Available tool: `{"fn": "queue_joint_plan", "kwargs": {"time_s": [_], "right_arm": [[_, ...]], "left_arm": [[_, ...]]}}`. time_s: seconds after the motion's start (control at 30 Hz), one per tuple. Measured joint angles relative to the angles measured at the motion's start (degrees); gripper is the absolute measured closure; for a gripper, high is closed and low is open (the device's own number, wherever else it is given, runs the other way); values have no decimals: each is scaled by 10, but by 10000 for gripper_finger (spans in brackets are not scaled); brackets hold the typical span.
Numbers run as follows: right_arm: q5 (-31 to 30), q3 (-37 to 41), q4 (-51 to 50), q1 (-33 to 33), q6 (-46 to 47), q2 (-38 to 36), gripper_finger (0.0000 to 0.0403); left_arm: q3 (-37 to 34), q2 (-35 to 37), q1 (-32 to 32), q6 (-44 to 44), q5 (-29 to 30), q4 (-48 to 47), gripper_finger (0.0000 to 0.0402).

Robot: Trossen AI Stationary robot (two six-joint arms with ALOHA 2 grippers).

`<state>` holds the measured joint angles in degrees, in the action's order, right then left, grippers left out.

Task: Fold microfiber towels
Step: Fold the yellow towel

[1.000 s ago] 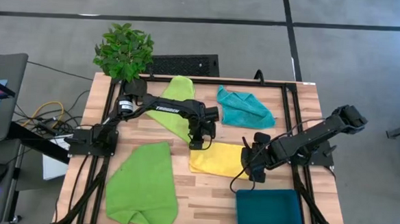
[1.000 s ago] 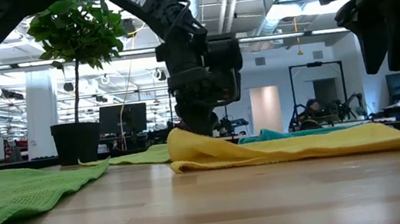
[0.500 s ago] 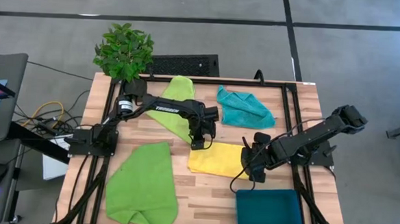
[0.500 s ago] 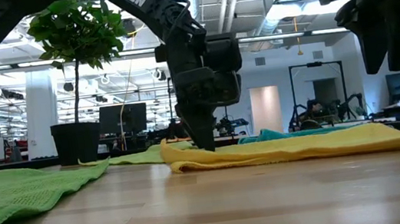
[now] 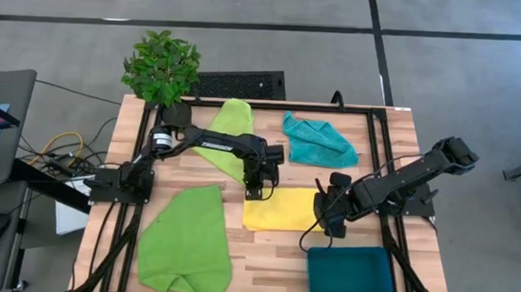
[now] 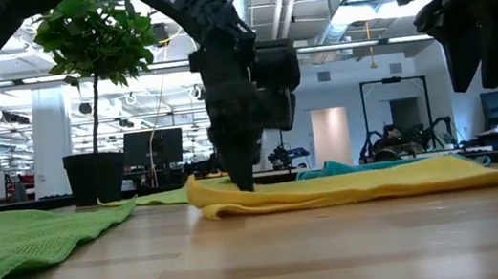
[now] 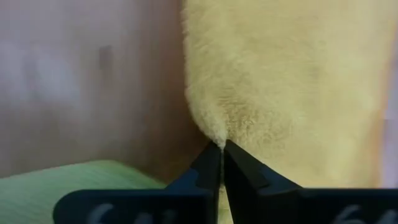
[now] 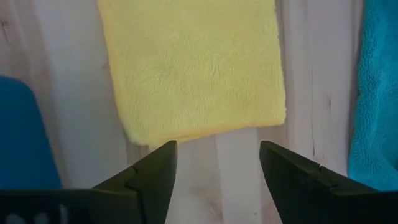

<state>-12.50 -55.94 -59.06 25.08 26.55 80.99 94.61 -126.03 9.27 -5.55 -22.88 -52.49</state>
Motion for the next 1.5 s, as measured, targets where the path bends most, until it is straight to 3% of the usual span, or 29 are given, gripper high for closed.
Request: {"fn": "queue_joint_plan", "kwargs": {"time_s": [0.23,0.37,0.77,0.97,1.17,1.5], "right_arm": [[-13,0,2,0,0,0,148],[-13,0,2,0,0,0,148],[-13,0,-17,25,0,0,148],[-13,0,-27,36,4,0,148],[-13,0,-33,42,4,0,148],[-26,0,-35,41,4,0,148]], "left_arm": [[1,20,-20,28,-10,-72,398],[2,24,-28,52,-16,-64,398],[2,26,-40,186,-46,166,397],[2,23,-43,271,-23,274,397],[2,22,-44,312,33,333,397],[2,21,-53,338,44,401,397]]}}
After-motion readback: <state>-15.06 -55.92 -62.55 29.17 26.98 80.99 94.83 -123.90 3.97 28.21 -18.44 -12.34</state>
